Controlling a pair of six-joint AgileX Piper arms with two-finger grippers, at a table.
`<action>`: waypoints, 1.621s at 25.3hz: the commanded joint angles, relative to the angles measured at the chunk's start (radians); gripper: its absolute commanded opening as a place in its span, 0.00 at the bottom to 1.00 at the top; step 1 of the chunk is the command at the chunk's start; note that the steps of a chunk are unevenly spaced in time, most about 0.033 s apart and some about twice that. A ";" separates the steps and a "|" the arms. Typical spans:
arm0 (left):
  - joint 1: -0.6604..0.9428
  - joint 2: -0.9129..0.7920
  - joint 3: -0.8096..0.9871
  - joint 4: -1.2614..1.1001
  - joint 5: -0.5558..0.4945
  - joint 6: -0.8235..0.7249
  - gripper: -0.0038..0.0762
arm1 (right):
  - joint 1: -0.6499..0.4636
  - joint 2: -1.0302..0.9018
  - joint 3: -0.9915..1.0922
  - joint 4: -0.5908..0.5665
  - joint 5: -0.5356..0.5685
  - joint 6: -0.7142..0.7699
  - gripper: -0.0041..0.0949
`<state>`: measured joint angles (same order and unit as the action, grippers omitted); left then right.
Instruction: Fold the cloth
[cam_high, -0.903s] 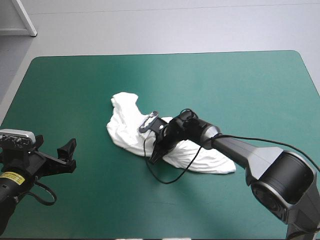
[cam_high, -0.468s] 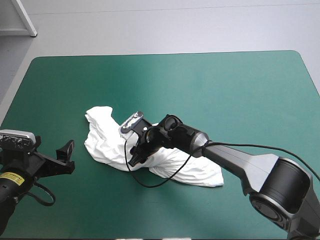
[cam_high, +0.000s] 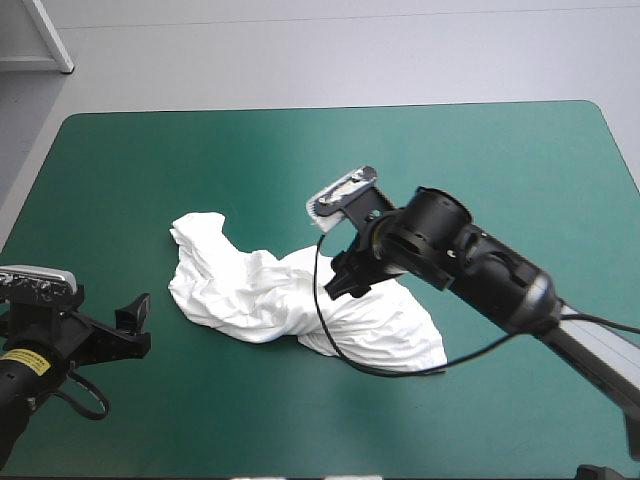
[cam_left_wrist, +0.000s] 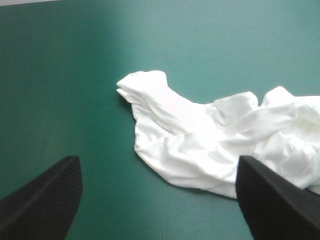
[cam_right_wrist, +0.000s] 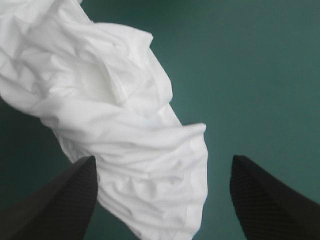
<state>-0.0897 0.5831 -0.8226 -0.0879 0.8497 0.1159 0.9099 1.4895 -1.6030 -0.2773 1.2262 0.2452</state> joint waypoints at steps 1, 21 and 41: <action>-0.002 0.008 -0.041 -0.007 -0.019 -0.004 0.80 | 0.001 -0.166 0.083 0.010 0.019 0.069 0.72; 0.000 0.593 -0.041 -0.012 -0.173 -0.020 0.80 | 0.001 -0.587 0.685 0.194 0.019 0.302 0.72; 0.000 0.973 -0.041 -0.013 -0.297 -0.074 0.09 | 0.001 -0.513 0.783 0.041 -0.092 0.338 0.72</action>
<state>-0.0897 1.5598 -0.8638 -0.1069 0.4866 0.0527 0.9099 0.9469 -0.7967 -0.2067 1.2014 0.5926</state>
